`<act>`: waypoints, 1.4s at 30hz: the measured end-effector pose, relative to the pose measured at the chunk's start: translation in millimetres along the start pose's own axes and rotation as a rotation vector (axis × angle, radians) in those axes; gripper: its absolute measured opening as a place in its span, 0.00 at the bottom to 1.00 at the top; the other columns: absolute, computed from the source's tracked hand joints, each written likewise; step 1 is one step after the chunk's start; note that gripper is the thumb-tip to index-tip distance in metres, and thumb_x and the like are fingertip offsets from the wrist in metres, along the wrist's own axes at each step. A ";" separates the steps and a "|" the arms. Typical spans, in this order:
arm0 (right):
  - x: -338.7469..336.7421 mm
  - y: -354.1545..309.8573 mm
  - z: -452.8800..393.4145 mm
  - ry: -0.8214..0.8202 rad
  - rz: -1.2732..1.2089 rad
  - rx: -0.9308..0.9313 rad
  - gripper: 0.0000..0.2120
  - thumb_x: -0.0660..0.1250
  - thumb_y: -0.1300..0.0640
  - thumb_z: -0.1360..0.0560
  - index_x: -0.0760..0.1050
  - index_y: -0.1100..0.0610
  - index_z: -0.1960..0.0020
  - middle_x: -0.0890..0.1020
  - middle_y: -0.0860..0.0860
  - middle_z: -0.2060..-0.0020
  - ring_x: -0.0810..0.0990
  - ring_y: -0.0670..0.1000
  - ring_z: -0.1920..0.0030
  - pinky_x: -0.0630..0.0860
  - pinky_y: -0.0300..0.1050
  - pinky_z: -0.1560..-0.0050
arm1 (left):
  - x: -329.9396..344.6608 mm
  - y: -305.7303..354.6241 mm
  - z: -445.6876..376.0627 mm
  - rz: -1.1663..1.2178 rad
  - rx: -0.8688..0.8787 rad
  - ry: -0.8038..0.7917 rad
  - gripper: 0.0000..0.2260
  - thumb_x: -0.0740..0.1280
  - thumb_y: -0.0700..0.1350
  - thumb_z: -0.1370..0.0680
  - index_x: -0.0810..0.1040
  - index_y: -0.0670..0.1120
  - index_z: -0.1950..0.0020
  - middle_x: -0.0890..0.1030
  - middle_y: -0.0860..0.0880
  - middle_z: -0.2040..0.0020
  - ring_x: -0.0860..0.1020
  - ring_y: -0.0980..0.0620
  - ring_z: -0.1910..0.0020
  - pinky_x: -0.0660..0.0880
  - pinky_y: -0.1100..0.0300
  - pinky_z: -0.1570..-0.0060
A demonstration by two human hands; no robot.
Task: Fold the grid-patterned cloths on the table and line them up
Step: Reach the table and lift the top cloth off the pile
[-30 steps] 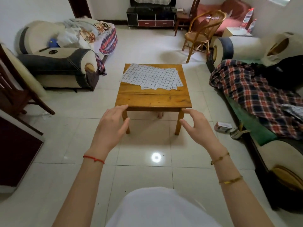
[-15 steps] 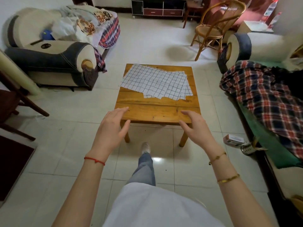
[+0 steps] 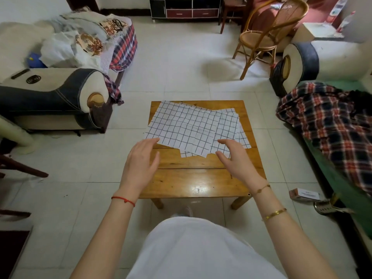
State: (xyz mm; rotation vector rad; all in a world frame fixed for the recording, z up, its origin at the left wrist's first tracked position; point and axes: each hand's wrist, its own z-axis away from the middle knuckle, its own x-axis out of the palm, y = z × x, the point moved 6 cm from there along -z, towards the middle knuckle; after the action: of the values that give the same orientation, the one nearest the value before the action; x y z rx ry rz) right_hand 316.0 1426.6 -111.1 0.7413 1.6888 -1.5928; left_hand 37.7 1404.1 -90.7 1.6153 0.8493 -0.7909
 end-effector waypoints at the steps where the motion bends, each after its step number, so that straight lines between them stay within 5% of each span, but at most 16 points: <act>1: 3.1 0.4 -11.3 -0.003 0.002 0.009 0.21 0.62 0.51 0.22 0.67 0.53 0.30 0.73 0.48 0.35 0.67 0.47 0.32 0.63 0.43 0.32 | 2.3 -5.2 -12.1 0.000 0.000 -0.016 0.19 0.62 0.45 0.20 0.69 0.48 0.29 0.74 0.50 0.33 0.71 0.51 0.33 0.69 0.50 0.32; 20: 128.8 29.5 -188.1 -0.233 0.067 0.046 0.16 0.62 0.52 0.22 0.71 0.54 0.36 0.76 0.49 0.39 0.70 0.51 0.36 0.65 0.43 0.35 | 91.8 -151.7 -138.8 -0.124 -0.200 -0.223 0.18 0.63 0.43 0.21 0.71 0.46 0.30 0.76 0.47 0.35 0.72 0.48 0.35 0.69 0.50 0.34; 42: 370.6 67.4 -347.0 -0.417 0.117 -0.191 0.17 0.62 0.54 0.22 0.70 0.57 0.34 0.75 0.53 0.39 0.69 0.55 0.36 0.66 0.49 0.37 | 286.3 -364.7 -229.9 0.135 -0.827 -0.162 0.22 0.63 0.47 0.20 0.67 0.43 0.28 0.74 0.44 0.33 0.72 0.44 0.35 0.70 0.52 0.36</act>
State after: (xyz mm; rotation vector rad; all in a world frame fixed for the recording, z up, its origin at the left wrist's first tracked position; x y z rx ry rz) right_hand 113.5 1758.3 -444.6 0.3717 1.4369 -1.3684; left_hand -108.7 1719.8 -473.7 0.8484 0.7928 -0.3787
